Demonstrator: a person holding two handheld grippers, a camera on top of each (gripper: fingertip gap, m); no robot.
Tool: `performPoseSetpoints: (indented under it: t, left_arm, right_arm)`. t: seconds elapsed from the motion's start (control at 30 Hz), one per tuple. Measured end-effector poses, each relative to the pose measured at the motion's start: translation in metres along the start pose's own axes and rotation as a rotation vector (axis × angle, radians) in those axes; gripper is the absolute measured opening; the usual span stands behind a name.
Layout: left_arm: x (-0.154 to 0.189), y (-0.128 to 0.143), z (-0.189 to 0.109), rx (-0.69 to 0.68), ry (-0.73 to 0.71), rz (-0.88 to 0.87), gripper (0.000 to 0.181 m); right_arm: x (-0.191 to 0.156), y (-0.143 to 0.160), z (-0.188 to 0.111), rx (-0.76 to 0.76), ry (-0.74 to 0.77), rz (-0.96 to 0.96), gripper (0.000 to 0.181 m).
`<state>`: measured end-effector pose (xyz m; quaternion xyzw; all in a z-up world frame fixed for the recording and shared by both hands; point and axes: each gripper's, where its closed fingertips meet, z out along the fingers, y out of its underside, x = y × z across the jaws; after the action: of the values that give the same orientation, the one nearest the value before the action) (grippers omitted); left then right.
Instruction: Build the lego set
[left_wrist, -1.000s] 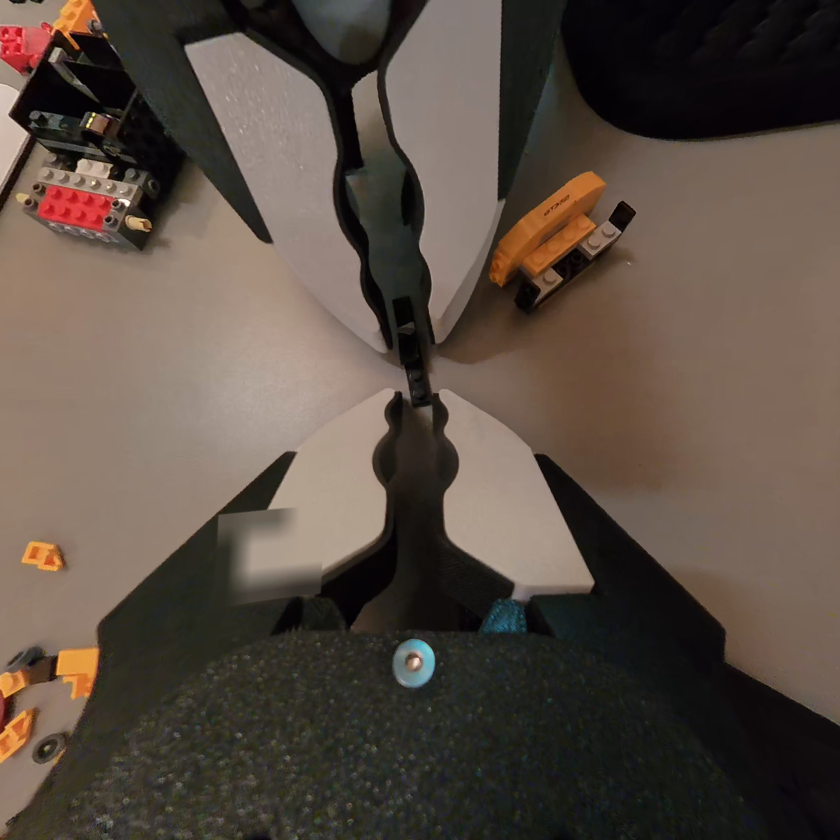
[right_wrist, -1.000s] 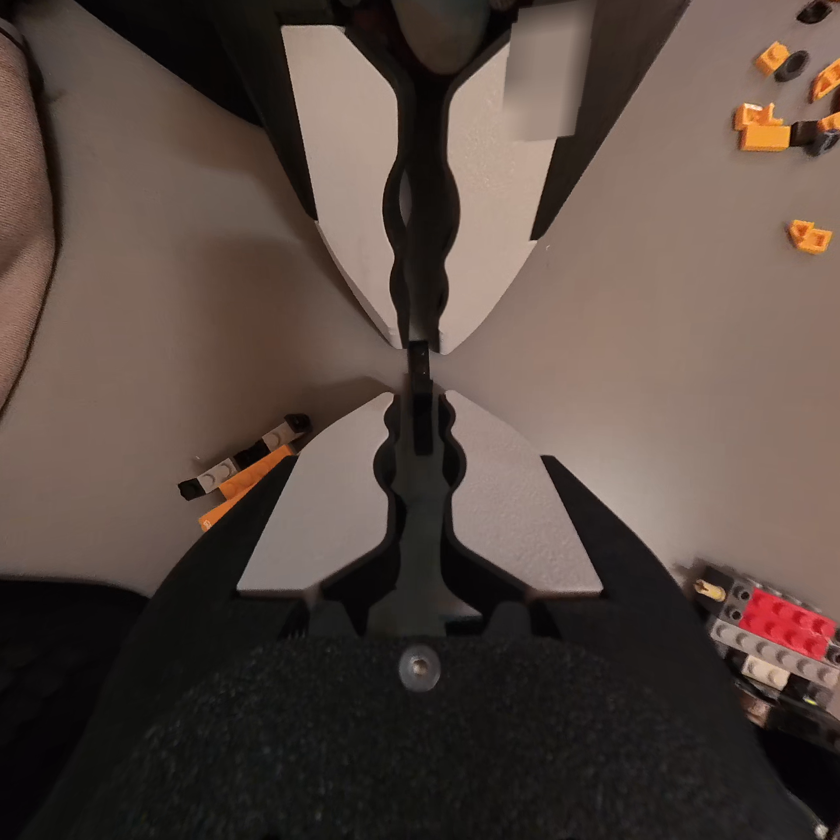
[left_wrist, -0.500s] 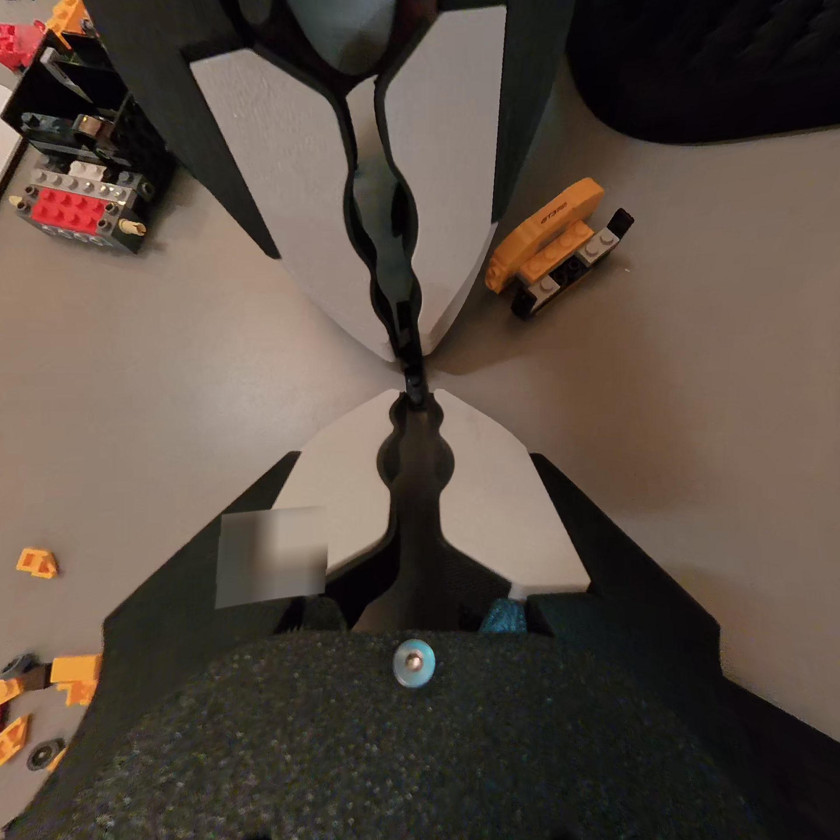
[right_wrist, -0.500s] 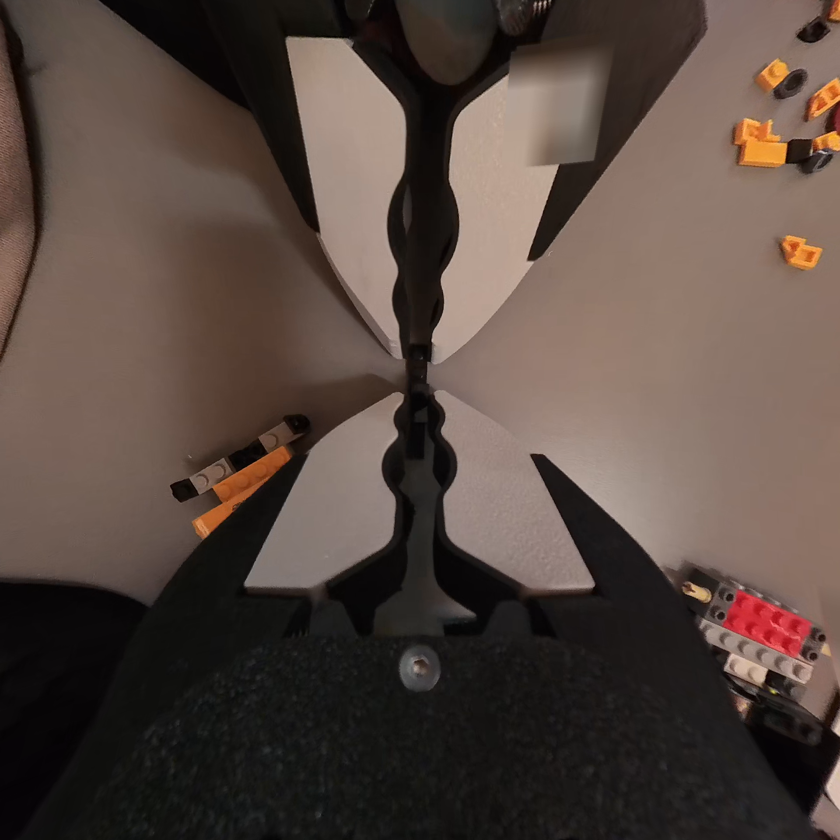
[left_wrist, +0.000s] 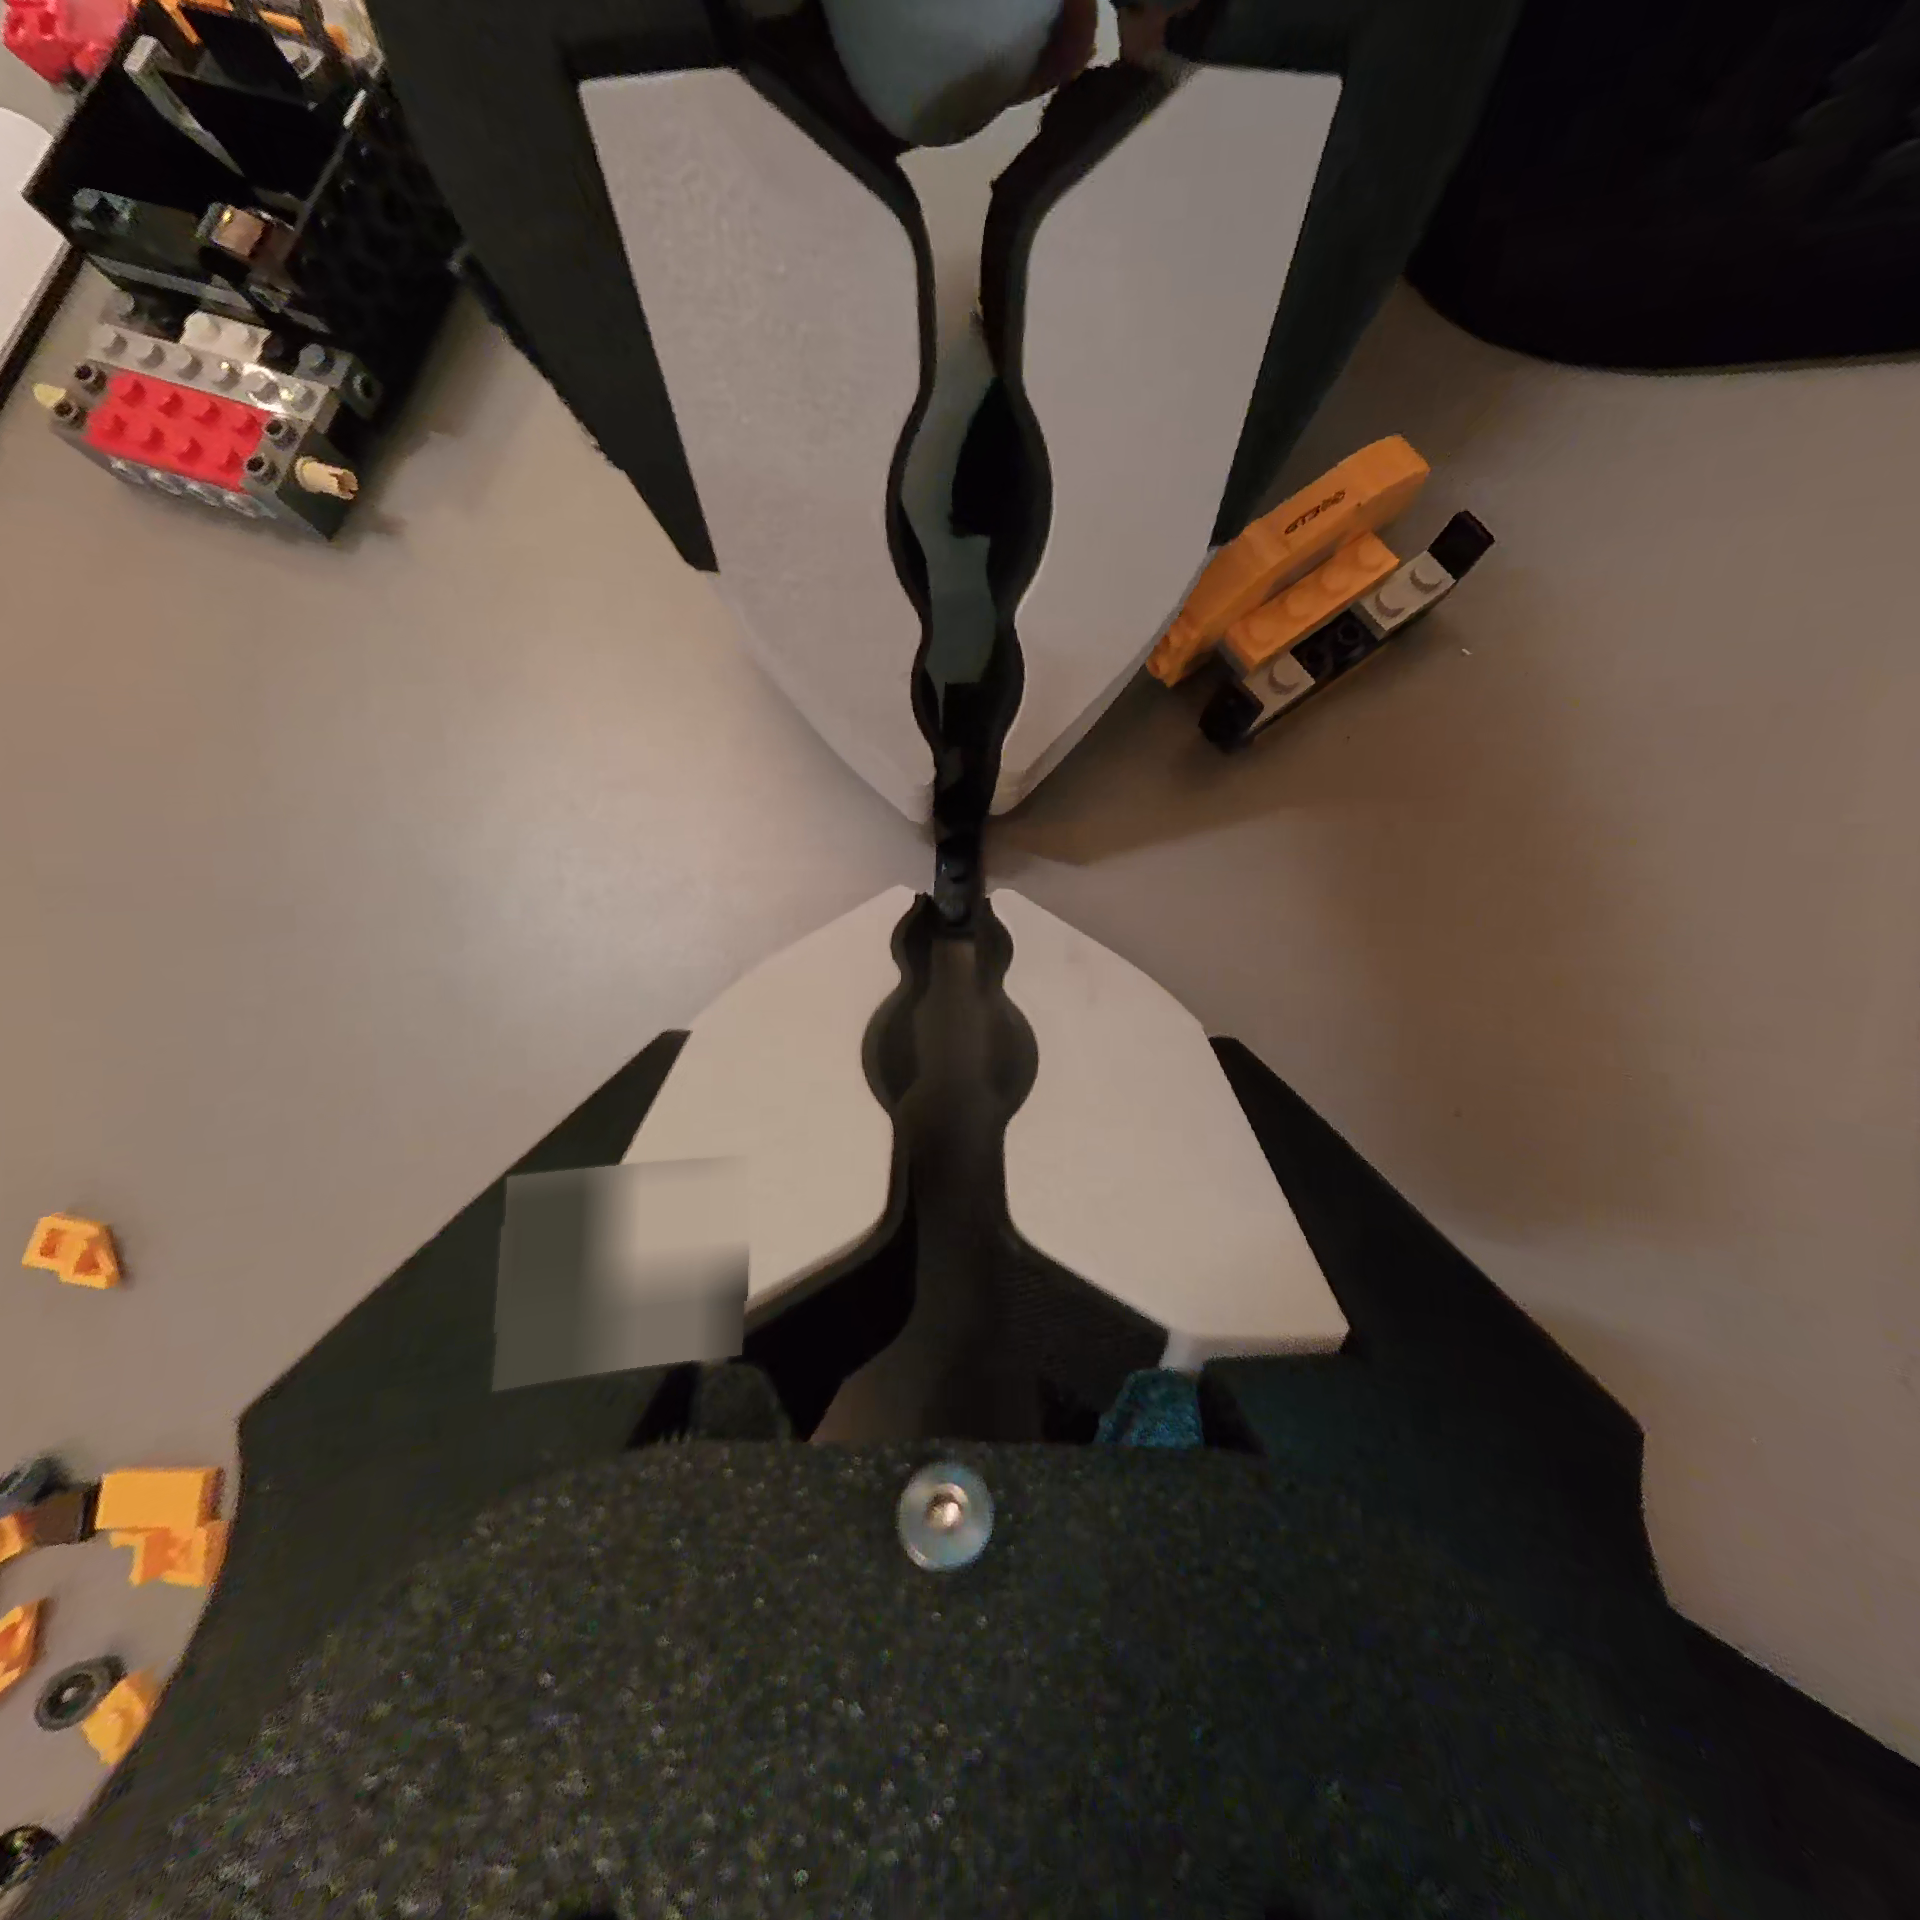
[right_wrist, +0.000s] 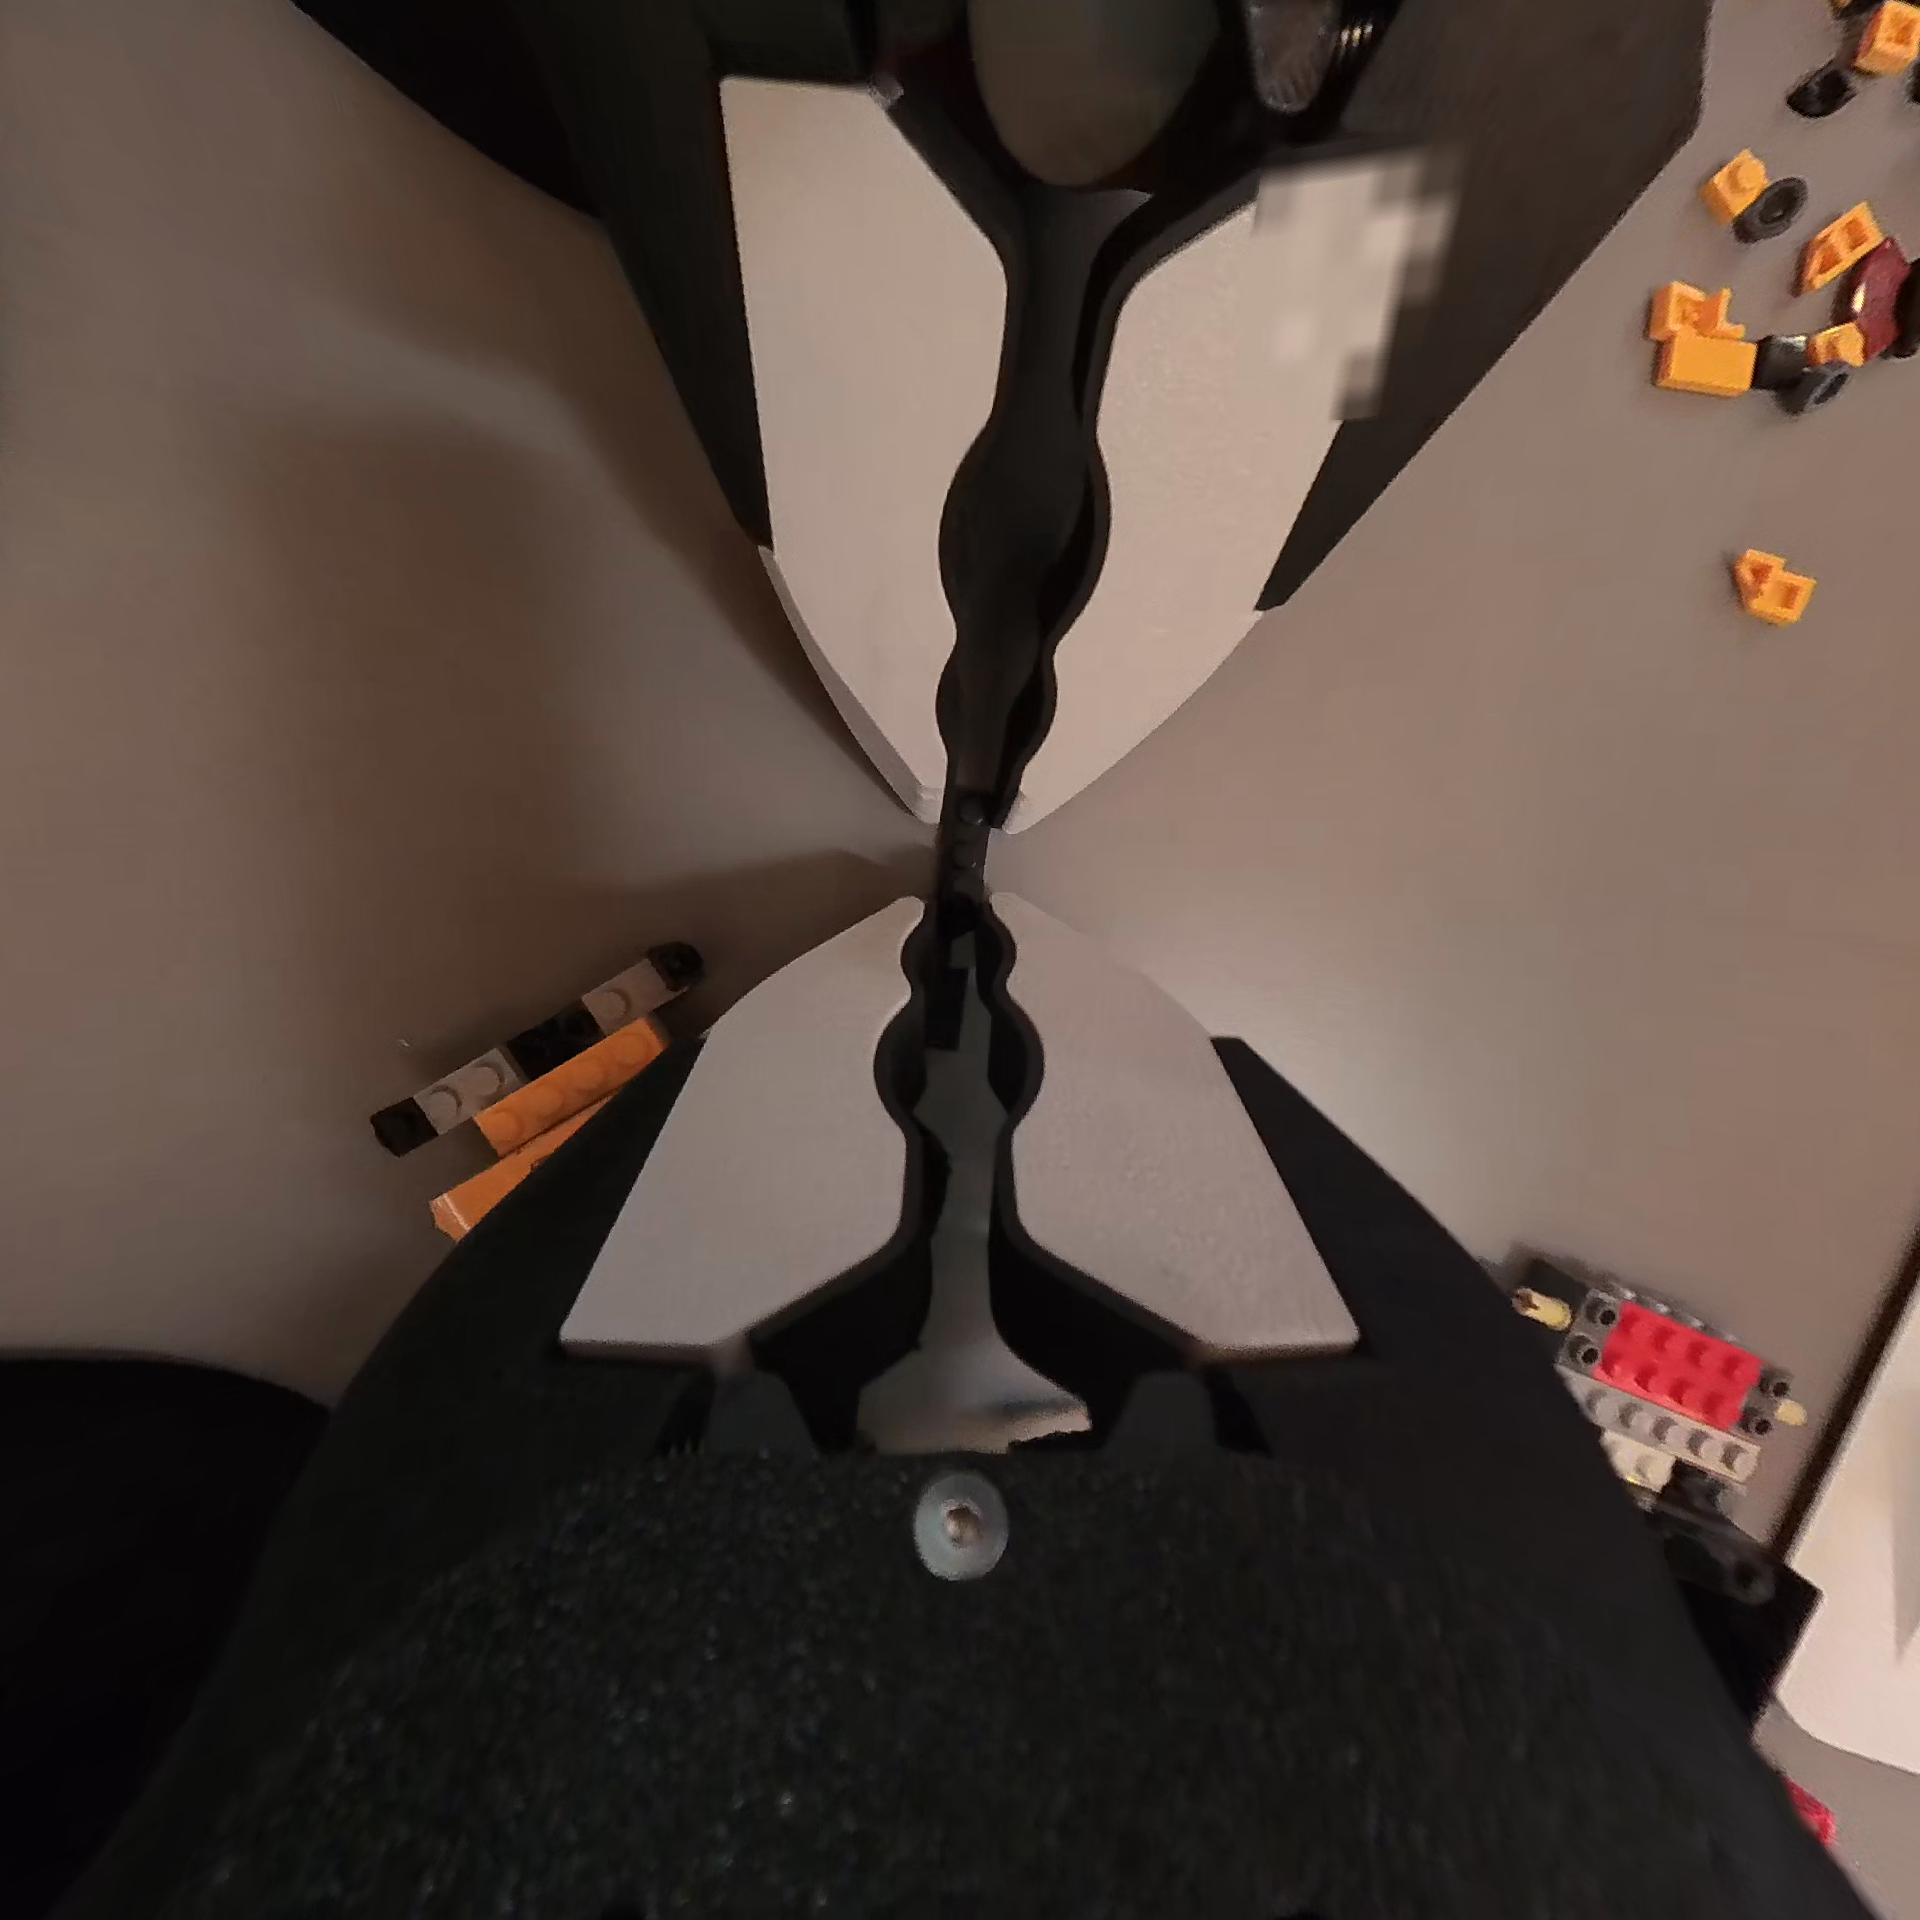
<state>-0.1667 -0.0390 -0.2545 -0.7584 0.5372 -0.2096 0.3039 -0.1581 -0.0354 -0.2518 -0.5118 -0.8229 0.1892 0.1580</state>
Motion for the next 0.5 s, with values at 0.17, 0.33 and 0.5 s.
performPoseSetpoints:
  t: [0.17,0.33,0.5]
  left_arm:
    - [-0.0005,-0.0001,0.0003,-0.003,-0.007,-0.008,0.008]
    - [-0.0006,0.0000,0.0004,-0.002,-0.009,-0.005,0.008]
    - [-0.0005,0.0000,0.0003,-0.001,-0.008,-0.004,0.008]
  right_arm:
    - [-0.0002,-0.0001,-0.0005,0.002,0.007,0.034,0.008]
    - [0.0001,-0.0005,-0.0010,0.008,0.008,0.053,0.008]
    - [0.0000,0.0000,-0.0028,0.015,0.004,0.064,0.008]
